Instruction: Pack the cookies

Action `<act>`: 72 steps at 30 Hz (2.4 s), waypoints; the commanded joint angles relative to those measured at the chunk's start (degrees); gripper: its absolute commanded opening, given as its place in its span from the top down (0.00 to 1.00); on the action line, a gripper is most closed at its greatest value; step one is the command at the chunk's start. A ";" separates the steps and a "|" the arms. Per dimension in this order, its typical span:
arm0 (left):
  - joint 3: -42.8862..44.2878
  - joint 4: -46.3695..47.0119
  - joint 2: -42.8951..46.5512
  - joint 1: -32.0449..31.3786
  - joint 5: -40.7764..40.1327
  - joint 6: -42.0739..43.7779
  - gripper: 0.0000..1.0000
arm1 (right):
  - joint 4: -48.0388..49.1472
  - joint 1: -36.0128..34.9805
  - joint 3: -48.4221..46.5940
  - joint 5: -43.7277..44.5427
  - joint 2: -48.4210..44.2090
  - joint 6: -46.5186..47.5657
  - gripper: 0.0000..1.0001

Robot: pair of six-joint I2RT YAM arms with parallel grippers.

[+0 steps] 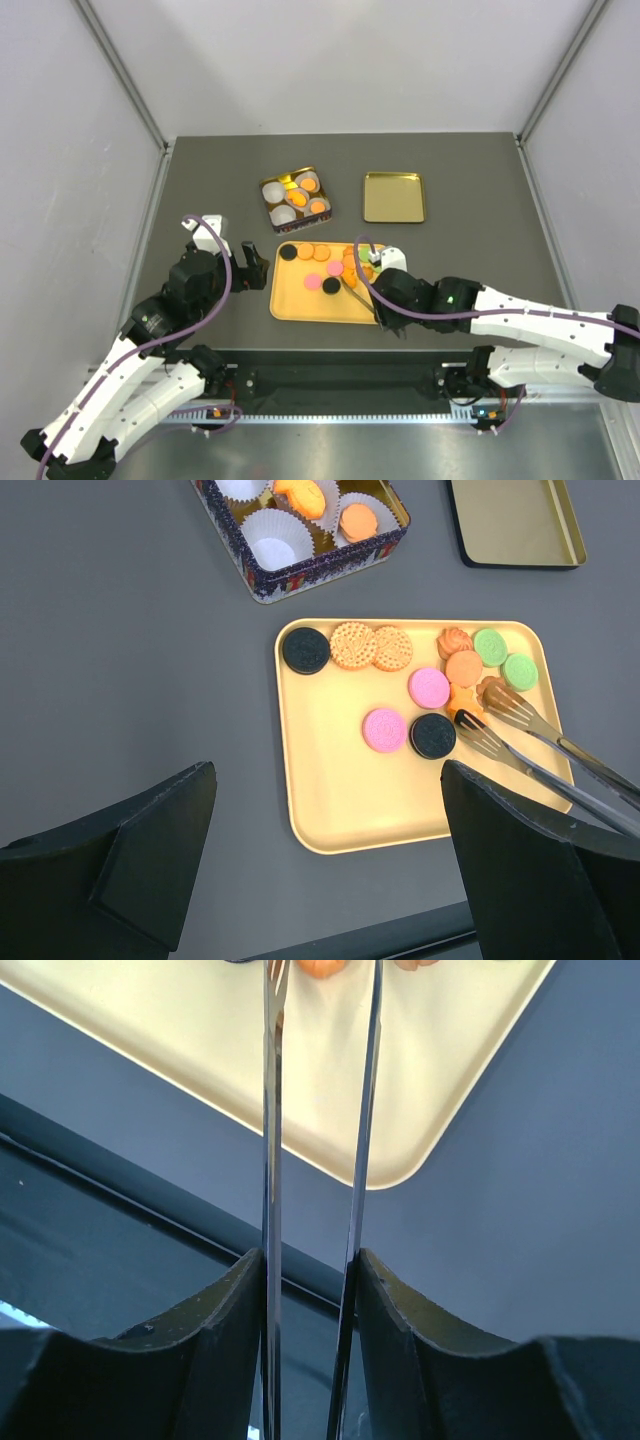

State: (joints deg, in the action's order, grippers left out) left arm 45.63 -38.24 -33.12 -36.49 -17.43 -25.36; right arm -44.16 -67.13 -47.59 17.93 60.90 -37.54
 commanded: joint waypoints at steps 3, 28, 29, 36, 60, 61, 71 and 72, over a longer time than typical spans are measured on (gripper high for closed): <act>0.08 0.71 0.52 -0.16 -0.06 0.14 0.01 | 1.36 -0.89 -0.31 0.35 -0.17 0.80 0.62; 0.08 0.71 0.60 -0.16 -0.24 0.14 0.01 | -5.06 0.25 -8.91 1.84 -6.41 2.56 0.74; 0.08 0.62 0.52 -0.07 -0.24 0.14 0.01 | -5.06 0.34 -10.14 2.10 -5.98 3.17 0.74; 0.08 0.53 0.60 -0.16 -0.41 0.14 0.01 | -4.36 1.30 -12.35 1.93 -2.55 5.20 0.75; 0.16 0.45 0.52 -0.16 -1.29 -0.12 0.01 | 11.64 17.74 -39.83 -9.94 26.60 19.86 0.80; 0.16 0.45 0.34 -0.16 -1.29 -0.21 0.01 | 12.25 17.83 -41.25 -9.85 28.37 20.13 0.80; 0.16 0.53 0.69 -0.16 -1.03 -0.21 0.01 | 21.92 19.14 -52.06 -14.06 45.69 20.05 0.80; 0.16 0.53 0.61 -0.16 -1.03 -0.21 0.01 | 21.84 19.23 -54.08 -14.15 46.92 20.05 0.80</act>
State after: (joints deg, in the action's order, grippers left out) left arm 45.60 -38.24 -33.10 -36.49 -17.69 -25.39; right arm -28.60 -48.93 -95.55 5.39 106.28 -18.39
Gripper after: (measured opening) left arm 0.991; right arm 0.315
